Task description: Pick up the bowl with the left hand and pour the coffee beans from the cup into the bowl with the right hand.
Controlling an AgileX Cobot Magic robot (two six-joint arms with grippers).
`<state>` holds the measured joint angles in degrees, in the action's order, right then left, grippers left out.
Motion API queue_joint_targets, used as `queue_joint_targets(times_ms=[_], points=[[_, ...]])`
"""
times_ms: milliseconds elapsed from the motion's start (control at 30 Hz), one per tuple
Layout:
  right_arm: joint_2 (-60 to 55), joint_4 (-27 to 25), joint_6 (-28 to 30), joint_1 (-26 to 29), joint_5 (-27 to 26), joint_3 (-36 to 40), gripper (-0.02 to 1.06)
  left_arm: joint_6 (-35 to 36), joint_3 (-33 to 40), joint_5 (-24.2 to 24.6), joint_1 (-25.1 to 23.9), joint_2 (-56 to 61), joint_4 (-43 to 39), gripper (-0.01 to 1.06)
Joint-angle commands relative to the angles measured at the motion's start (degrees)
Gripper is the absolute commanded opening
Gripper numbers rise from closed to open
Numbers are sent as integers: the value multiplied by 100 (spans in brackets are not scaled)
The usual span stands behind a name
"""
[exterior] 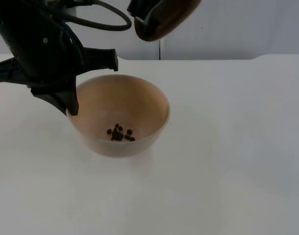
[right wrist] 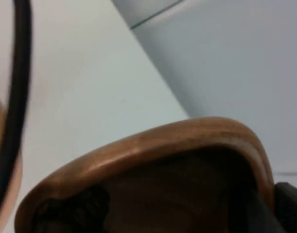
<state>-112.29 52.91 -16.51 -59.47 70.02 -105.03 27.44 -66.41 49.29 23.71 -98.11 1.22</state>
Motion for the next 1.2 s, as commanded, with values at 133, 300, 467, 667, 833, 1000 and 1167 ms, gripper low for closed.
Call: queue_joint_targets(times_ms=[133, 300, 467, 667, 833, 1000, 1167], points=[[183, -1007, 137, 459, -113, -46, 0, 31, -11, -16, 34, 27, 46, 0], [294, -1932, 313, 873, -396, -46, 0, 31, -11, -27, 34, 27, 46, 0], [331, -2676, 556, 1231, -487, -46, 0, 31, -11, -39, 34, 27, 46, 0], [331, -3431, 843, 1565, -600, -46, 0, 31, -11, -50, 34, 27, 46, 0], [331, -3547, 843, 1768, -639, -46, 0, 31, -11, -83, 34, 27, 18, 0], [331, -3678, 843, 2009, -664, -35, 0, 31, -11, -181, 34, 27, 5, 0], [331, -3718, 843, 2174, -669, -35, 0, 31, -11, -205, 34, 27, -20, 0]])
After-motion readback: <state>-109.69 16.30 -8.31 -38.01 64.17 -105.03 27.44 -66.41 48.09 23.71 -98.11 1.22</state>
